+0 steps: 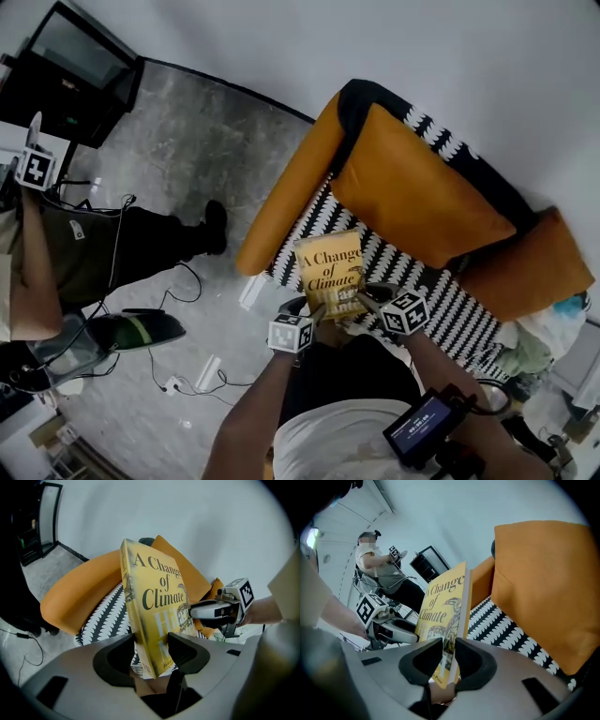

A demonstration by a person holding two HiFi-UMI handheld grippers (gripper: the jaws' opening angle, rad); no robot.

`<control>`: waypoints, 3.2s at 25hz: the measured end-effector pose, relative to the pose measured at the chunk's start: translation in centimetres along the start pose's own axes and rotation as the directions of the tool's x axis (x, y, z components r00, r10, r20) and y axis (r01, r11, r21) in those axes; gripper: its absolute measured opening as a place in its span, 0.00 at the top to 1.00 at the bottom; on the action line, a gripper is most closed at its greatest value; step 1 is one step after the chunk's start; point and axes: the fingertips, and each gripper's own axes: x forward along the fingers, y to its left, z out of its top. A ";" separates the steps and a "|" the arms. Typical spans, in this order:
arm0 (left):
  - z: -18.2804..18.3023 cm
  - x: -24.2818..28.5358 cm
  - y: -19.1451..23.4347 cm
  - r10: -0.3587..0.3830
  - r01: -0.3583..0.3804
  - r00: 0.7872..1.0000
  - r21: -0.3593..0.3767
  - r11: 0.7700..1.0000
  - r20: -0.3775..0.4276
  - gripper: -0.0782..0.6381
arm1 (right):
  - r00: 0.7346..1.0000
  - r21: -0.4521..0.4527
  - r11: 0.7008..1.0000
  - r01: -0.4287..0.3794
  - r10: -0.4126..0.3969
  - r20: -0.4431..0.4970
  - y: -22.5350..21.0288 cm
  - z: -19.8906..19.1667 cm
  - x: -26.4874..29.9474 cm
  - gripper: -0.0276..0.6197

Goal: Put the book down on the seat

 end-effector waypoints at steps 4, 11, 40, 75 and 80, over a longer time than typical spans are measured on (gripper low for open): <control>-1.3 1.8 0.2 -0.013 0.013 1.000 -0.009 1.000 0.002 0.56 | 1.000 0.043 0.999 0.011 -0.012 0.021 -1.3 -1.9 0.6 0.81; -4.6 4.4 0.9 -0.009 0.008 1.000 -0.055 0.998 -0.018 0.56 | 1.000 0.074 0.997 0.013 -0.013 0.004 -2.5 -5.2 2.3 0.81; -5.3 10.2 5.8 0.056 -0.058 0.995 -0.031 0.998 -0.077 0.56 | 0.999 0.085 0.996 0.014 -0.012 -0.035 -6.8 -6.4 8.5 0.82; -6.1 5.5 5.4 0.027 -0.027 1.000 -0.045 0.999 -0.003 0.56 | 0.980 0.189 0.966 0.178 -0.192 0.056 -4.9 -7.4 4.3 0.86; -7.1 4.2 5.9 0.044 -0.044 0.999 -0.086 0.995 -0.001 0.64 | 0.982 0.182 0.970 0.162 -0.177 0.067 -5.1 -7.7 3.8 0.88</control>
